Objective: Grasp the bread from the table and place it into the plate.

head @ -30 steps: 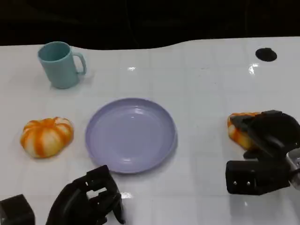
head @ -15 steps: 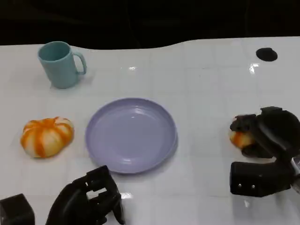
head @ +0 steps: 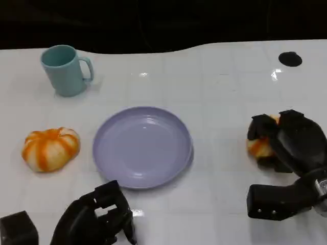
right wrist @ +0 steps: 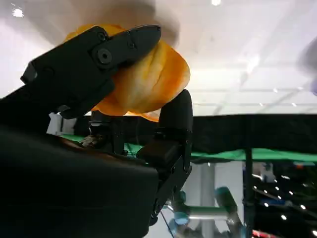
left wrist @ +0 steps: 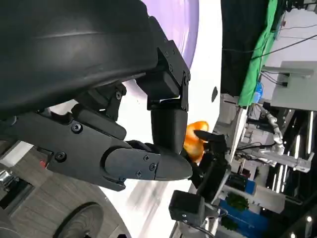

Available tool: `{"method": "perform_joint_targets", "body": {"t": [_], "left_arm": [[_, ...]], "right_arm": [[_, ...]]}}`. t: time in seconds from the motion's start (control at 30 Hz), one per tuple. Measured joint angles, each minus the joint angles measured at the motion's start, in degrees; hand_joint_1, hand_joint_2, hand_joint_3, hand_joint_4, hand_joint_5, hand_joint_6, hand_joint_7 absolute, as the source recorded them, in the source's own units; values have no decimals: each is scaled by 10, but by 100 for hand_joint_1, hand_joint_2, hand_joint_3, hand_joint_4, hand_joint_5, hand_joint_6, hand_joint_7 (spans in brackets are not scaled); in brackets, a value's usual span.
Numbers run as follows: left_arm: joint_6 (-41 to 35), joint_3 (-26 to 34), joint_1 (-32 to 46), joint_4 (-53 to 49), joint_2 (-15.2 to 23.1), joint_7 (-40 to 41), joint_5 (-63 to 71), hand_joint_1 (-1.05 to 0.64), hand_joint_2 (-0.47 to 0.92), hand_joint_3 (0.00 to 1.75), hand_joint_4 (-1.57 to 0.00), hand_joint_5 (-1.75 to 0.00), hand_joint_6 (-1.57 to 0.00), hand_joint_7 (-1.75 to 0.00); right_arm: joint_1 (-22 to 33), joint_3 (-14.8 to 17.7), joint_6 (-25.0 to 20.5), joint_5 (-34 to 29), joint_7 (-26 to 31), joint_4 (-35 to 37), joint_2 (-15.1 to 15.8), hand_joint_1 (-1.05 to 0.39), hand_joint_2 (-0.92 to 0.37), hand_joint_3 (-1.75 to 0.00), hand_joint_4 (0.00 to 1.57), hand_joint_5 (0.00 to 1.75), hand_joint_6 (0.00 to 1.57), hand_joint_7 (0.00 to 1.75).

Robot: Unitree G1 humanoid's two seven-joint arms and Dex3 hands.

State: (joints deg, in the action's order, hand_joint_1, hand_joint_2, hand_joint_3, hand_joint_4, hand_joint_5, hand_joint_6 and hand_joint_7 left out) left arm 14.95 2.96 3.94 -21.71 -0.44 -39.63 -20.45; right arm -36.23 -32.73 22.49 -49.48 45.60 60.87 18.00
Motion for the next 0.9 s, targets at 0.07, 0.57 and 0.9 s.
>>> {"method": "perform_joint_targets", "body": {"t": [0.07, 0.57, 0.9], "left_arm": [[1, 0, 0, 0, 0, 0, 0, -62, 89, 26, -78, -175, -72, -148], [1, -1, 0, 0, -1, 0, 0, -61, 89, 27, -78, -175, -72, -147], [2, -1, 1, 0, 0, 0, 2, -61, 90, 26, -78, -175, -72, -147]], "right_arm": [[0, 3, 9, 4, 0, -16, -2, -10, -45, -96, 98, 175, 80, 162], [0, 24, 67, 48, -62, -114, -72, -13, -23, -143, 104, 175, 81, 171], [-27, 25, 61, 52, -109, -122, -133, -14, -25, -143, 101, 175, 76, 175]]}}
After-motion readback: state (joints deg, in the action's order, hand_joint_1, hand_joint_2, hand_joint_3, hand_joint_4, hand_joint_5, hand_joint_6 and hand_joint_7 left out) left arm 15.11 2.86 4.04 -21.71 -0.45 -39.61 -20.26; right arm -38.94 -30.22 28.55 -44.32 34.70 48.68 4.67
